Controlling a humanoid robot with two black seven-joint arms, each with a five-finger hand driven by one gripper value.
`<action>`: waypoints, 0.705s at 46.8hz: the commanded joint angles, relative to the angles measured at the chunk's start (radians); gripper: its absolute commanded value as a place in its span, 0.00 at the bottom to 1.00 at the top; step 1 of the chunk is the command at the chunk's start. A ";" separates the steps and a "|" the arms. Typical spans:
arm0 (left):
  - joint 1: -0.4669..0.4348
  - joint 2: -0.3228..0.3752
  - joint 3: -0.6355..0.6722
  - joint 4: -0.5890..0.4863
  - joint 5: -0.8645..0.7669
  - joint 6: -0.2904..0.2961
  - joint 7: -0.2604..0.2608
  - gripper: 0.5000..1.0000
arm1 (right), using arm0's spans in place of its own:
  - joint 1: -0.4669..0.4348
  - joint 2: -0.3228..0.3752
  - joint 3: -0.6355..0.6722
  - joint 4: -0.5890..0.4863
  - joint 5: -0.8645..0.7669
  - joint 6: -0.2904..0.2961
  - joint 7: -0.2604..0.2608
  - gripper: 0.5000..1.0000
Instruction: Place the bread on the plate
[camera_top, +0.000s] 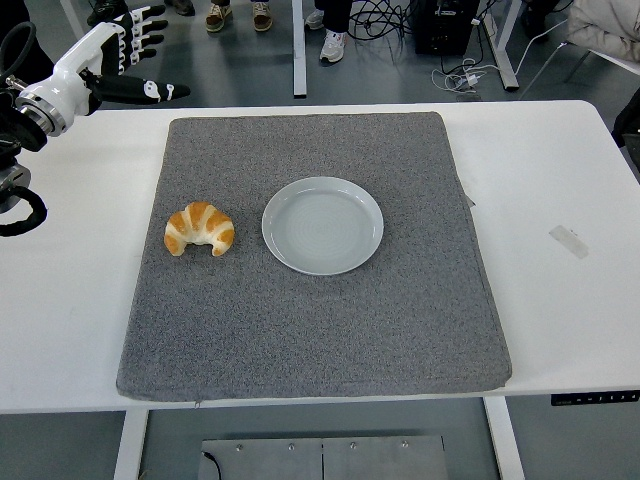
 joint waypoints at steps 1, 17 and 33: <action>-0.016 0.027 0.046 -0.059 0.027 0.000 0.001 0.94 | 0.000 0.000 0.000 0.000 0.000 0.000 0.000 1.00; -0.042 0.044 0.145 -0.163 0.157 0.076 0.062 0.94 | 0.000 0.000 0.000 0.000 0.000 0.000 0.000 1.00; -0.040 0.065 0.183 -0.251 0.438 0.199 0.182 0.94 | 0.000 0.000 0.000 0.000 0.000 0.000 0.000 1.00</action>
